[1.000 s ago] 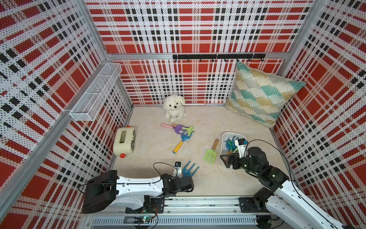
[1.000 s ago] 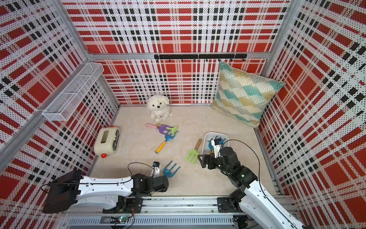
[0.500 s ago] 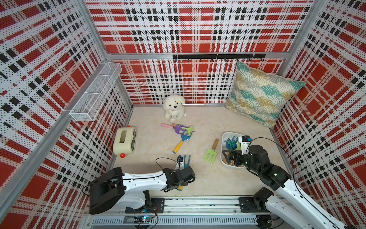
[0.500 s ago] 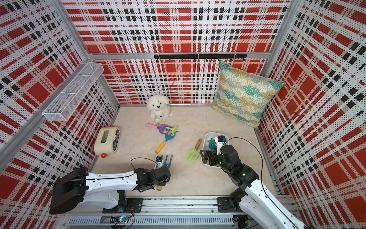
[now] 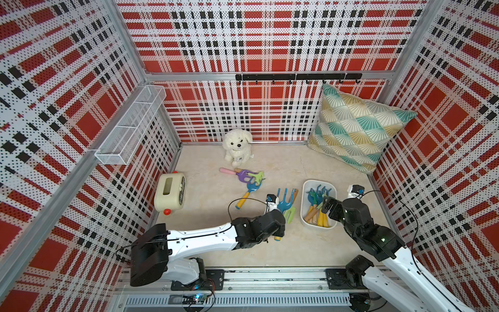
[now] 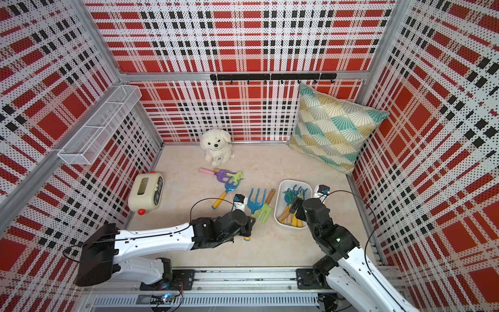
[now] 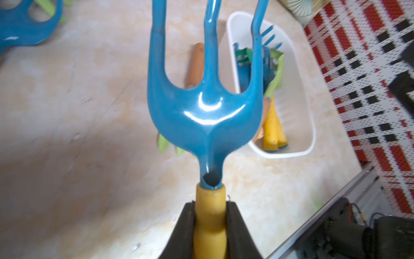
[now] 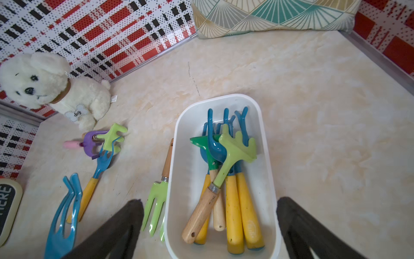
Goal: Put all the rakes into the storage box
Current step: Pick up the rake at the center of the board, then place the rake in the storage box.
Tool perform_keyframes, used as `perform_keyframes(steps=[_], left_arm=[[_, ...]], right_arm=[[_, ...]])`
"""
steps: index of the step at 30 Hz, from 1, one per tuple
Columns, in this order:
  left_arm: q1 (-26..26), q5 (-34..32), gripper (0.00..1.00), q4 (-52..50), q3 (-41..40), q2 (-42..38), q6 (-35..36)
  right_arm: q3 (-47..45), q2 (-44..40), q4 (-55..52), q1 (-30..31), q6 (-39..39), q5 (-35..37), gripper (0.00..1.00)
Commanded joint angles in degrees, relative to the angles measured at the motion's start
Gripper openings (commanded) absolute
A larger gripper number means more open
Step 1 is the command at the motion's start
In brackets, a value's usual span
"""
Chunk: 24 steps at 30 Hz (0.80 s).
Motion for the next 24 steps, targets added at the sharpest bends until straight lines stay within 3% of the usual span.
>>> perform_keyframes(steps=[1, 13, 24], left_arm=[[0.4, 3.0, 0.0, 7.8, 5.4, 5.2, 3.6], [5.0, 9.6, 0.0, 11.3, 21.0, 26.6, 4.4], [5.5, 12.9, 0.0, 11.9, 27.4, 34.6, 4.6]], right_arm=[[1.8, -0.5, -3.6, 0.3, 2.6, 6.0, 1.0], [2.5, -1.5, -5.8, 0.0, 4.0, 7.1, 1.0], [1.5, -2.0, -4.9, -0.5, 3.7, 5.2, 1.0]])
